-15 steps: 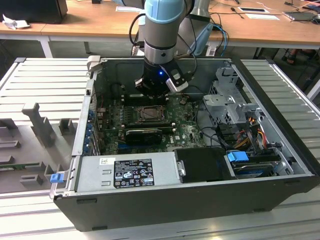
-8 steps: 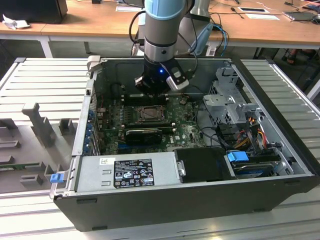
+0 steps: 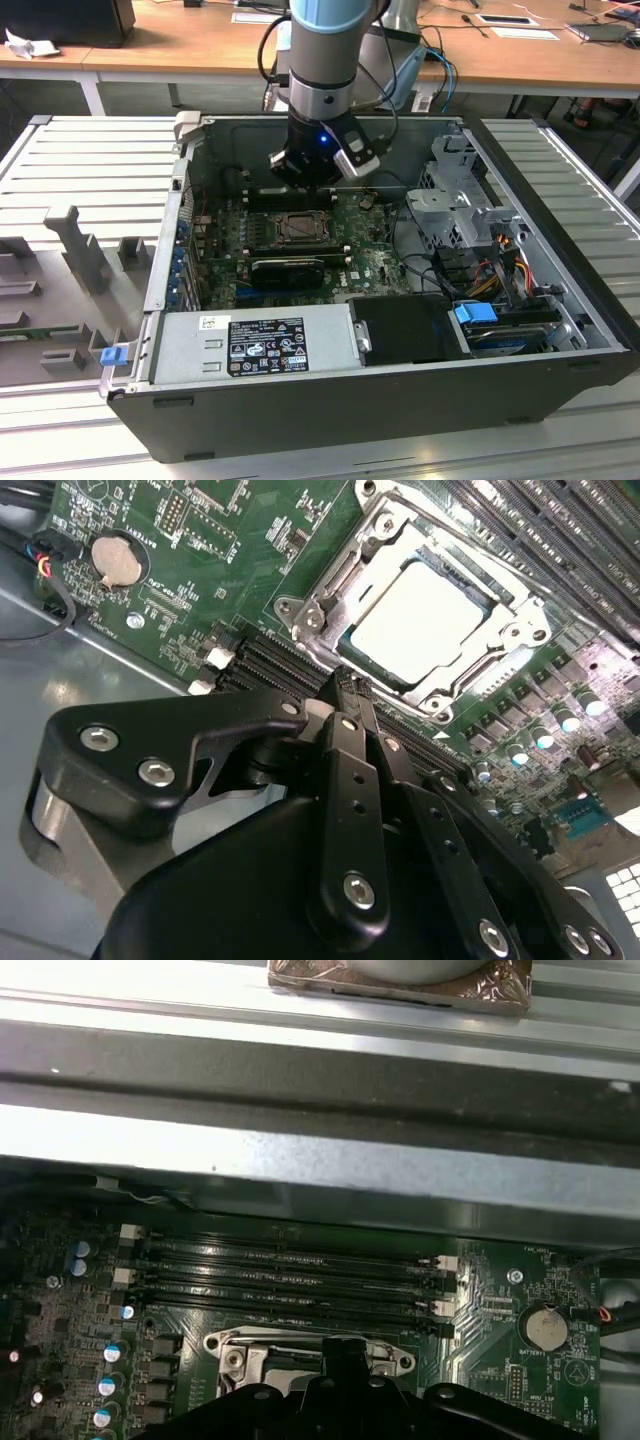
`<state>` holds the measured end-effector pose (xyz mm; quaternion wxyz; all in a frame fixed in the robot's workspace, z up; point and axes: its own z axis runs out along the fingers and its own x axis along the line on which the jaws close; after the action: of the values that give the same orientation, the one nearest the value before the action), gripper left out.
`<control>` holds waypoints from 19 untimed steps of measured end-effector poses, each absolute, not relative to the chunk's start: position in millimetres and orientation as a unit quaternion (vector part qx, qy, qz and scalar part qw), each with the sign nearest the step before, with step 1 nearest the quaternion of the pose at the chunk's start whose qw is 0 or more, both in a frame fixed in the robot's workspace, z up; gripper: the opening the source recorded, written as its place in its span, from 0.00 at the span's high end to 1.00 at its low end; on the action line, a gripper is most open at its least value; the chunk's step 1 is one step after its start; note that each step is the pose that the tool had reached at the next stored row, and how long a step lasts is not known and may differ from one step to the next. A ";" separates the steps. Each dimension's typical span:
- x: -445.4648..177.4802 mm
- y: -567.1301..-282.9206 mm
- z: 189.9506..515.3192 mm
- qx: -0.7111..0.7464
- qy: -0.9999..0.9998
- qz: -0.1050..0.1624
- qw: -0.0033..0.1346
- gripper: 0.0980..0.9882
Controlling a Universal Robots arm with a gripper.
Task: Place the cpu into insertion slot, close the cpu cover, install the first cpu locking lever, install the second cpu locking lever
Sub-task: 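Install the second cpu locking lever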
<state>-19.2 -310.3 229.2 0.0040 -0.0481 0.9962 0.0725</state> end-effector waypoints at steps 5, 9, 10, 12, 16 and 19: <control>-19.2 -315.0 230.1 -0.048 0.996 0.072 0.004 0.99; -19.2 -315.0 239.5 -0.048 0.996 0.072 0.004 0.99; -19.2 -315.0 241.5 -0.048 0.996 0.072 0.004 0.99; -19.1 -315.3 243.7 -0.048 0.996 0.073 0.004 0.99; -19.1 -322.1 243.9 -0.048 0.996 0.072 0.004 0.99; -19.1 -327.2 243.9 -0.048 0.996 0.072 0.004 0.99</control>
<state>-19.1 -327.2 243.9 0.0040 -0.0481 0.9962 0.0725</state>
